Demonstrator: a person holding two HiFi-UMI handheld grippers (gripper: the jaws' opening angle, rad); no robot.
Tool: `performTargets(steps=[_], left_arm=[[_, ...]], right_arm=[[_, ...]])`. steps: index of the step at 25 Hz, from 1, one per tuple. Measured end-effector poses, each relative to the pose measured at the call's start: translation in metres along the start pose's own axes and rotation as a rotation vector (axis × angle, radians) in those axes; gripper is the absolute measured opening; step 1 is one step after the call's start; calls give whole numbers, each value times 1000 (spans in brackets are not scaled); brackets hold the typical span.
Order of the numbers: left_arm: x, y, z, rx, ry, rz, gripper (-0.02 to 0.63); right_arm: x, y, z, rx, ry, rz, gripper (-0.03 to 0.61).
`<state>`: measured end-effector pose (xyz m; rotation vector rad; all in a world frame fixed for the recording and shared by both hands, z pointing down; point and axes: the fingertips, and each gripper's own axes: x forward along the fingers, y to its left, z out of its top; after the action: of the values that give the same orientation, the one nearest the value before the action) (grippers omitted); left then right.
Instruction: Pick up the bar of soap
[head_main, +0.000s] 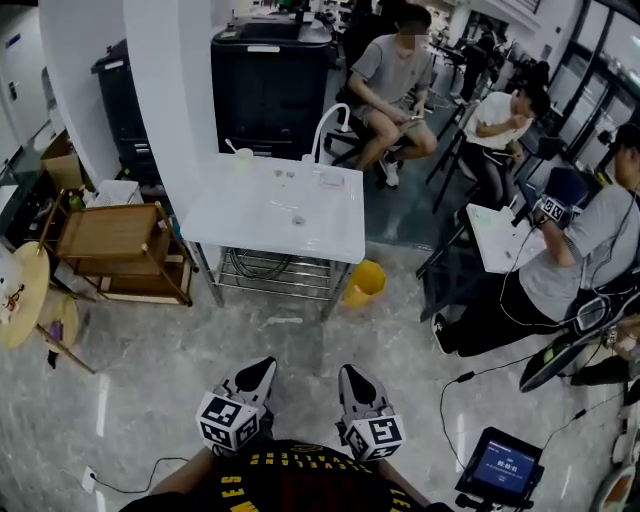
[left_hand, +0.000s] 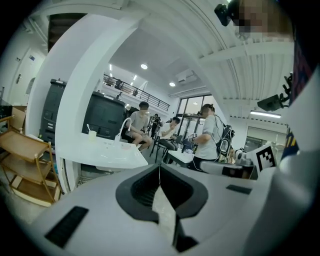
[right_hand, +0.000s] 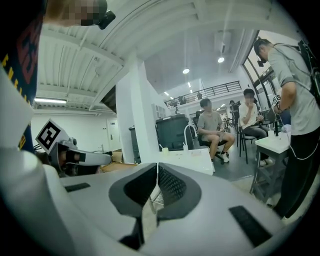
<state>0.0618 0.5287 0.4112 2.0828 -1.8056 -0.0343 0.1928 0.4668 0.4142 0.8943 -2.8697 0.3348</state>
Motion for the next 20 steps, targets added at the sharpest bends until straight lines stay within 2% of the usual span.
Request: performTargets(steps=[11, 20], left_arm=[[98, 119, 82, 22, -2, -56, 15], [143, 189, 102, 10, 24, -71, 15]], right_arm=[[142, -36, 42, 40, -1, -96, 21], [221, -40, 53, 57, 29, -97, 21]])
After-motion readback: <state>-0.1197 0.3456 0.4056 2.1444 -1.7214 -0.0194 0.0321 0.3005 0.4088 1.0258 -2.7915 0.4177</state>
